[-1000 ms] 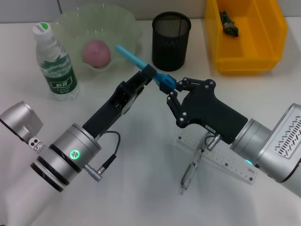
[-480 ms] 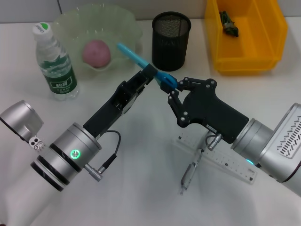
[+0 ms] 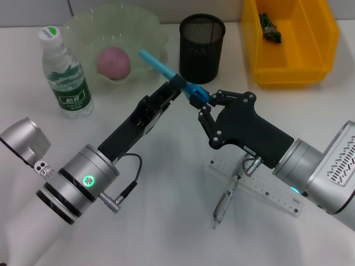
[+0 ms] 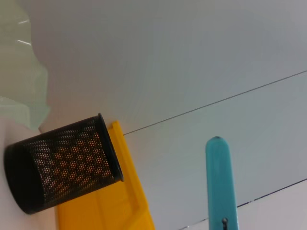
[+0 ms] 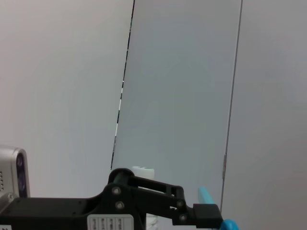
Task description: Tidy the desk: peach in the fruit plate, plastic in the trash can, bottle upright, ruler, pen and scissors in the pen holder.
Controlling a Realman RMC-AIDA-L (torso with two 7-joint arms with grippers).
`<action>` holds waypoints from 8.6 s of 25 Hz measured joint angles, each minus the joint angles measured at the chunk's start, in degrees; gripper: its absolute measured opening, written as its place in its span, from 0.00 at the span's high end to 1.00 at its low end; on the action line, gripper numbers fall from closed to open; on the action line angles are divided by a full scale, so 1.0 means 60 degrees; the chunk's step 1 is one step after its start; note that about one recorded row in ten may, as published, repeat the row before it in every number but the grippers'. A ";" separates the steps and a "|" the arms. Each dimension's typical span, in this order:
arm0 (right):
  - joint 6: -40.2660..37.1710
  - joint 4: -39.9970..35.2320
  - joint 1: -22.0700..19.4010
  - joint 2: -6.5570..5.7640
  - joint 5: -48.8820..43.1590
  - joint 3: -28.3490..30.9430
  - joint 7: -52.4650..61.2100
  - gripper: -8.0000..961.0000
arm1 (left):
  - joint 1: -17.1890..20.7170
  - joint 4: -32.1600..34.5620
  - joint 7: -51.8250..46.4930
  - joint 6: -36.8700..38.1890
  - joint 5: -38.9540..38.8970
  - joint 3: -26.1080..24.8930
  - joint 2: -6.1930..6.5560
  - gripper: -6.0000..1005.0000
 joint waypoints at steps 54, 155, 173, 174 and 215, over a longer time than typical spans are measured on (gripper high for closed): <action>-0.2454 -1.0520 0.1368 -0.1109 -0.5195 -0.3864 1.7941 0.86 | 0.0703 0.4407 0.4491 0.1641 0.3226 0.0109 0.0103 0.22; -0.1566 -1.2263 0.2389 -0.0911 -0.4887 -0.6297 2.0928 0.24 | 0.0942 0.6053 0.4586 0.1701 0.3234 0.2802 0.0165 0.23; -0.0833 -1.1030 0.3846 -0.0078 -0.7263 -0.9815 2.3306 0.24 | 0.1255 0.7343 0.4581 0.2763 0.3231 0.3788 0.0223 0.23; -0.0798 -1.1013 0.3860 -0.0072 -0.7255 -0.9985 2.3418 0.24 | 0.1253 0.7355 0.4582 0.2753 0.3232 0.3790 0.0223 0.23; 0.0484 -1.2178 0.2899 -0.0013 -0.7489 -1.4007 2.5416 0.25 | 0.1097 0.7632 0.4140 0.2399 0.3261 0.3832 0.0221 0.23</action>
